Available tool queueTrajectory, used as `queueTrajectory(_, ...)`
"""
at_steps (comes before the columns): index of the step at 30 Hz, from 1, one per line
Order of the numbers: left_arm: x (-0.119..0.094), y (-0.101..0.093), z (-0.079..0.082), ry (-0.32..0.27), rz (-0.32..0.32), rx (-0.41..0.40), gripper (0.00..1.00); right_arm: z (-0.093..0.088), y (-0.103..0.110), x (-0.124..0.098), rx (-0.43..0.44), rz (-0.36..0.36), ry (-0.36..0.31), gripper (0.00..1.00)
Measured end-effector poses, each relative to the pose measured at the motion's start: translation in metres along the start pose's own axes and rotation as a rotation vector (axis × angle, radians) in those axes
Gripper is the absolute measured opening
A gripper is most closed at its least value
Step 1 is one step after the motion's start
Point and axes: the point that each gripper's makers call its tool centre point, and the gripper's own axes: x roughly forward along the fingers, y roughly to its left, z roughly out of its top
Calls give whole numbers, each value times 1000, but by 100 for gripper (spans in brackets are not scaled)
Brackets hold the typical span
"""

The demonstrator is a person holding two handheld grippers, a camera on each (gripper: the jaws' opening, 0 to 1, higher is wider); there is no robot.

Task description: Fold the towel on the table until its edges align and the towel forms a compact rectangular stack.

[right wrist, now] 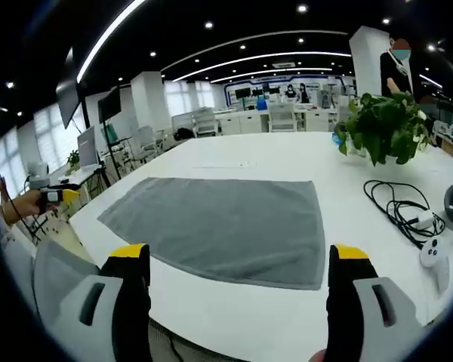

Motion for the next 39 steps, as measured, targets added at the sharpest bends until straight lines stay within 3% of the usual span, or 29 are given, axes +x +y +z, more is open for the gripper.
queueTrajectory(5,-4,-2,7,-8,7,12,97,6,4,1,-25,22,-11,99)
queueTrajectory(11,-5,-1,8,-6,10,10,97,-1,7,4,-69,26,28,99)
queueTrajectory(39,-9,0,1,12,16,-5,97,-13,10,1,-18,20,28,99)
